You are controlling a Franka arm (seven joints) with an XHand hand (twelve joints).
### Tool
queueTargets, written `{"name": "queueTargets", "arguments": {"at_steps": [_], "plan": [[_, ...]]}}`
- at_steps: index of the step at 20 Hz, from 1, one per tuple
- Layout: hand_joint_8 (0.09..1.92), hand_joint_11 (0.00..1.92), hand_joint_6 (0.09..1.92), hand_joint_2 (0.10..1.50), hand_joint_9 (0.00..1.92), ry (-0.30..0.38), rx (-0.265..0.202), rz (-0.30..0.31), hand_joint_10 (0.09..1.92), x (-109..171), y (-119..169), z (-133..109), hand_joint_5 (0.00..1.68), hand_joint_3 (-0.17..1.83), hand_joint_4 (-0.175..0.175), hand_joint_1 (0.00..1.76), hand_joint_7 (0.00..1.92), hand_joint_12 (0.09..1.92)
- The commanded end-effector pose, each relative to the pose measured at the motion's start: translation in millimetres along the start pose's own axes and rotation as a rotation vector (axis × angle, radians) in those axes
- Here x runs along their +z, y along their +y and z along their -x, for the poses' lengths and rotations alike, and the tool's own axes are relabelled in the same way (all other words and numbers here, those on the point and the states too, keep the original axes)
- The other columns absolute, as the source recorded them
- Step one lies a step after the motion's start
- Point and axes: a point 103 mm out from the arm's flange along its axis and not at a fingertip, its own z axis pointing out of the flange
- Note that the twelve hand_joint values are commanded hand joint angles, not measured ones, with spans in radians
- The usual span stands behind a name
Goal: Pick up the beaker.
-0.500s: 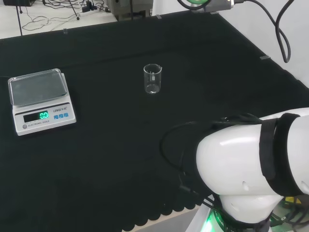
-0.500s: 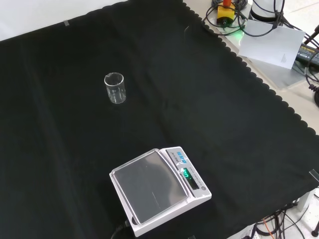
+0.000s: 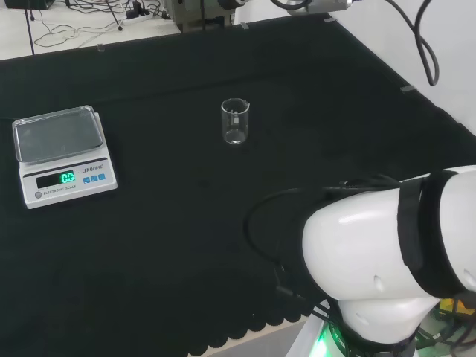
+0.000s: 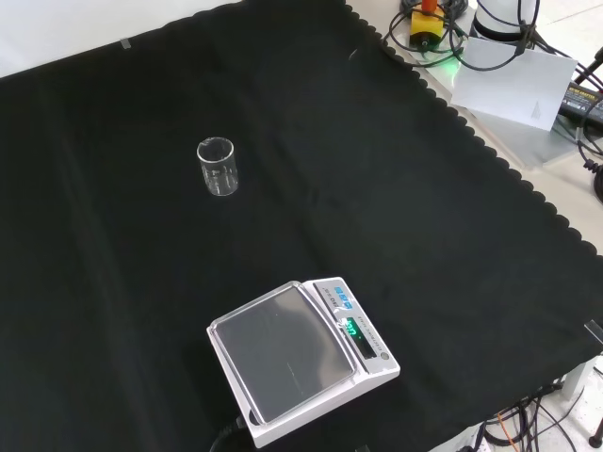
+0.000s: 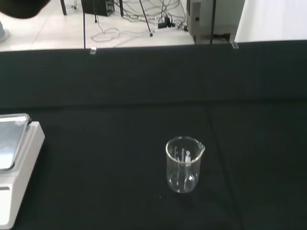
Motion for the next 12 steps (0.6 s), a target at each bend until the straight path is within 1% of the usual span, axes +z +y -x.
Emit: {"name": "queueTargets", "arguments": {"at_steps": [1, 7, 10, 12], "plan": [[0.68, 0.0, 0.09, 0.78, 0.15, -0.008, 0.024, 0.008, 0.87, 10.6, -1.8, 11.7, 0.19, 0.16, -0.024, 0.6, 0.09, 1.3], [0.69, 0.0, 0.09, 0.78, 0.15, 0.006, 0.02, -0.041, 0.87, 39.0, 36.2, 21.6, 0.19, 0.16, -0.024, 0.6, 0.09, 1.3], [0.69, 0.0, 0.09, 0.78, 0.15, 0.001, 0.002, -0.054, 0.87, 53.7, 60.2, 24.8, 0.19, 0.16, -0.023, 0.6, 0.09, 1.29], [0.69, 0.0, 0.09, 0.78, 0.15, -0.005, -0.022, -0.054, 0.87, 63.7, 74.9, 26.3, 0.18, 0.16, -0.023, 0.6, 0.09, 1.29]]}}
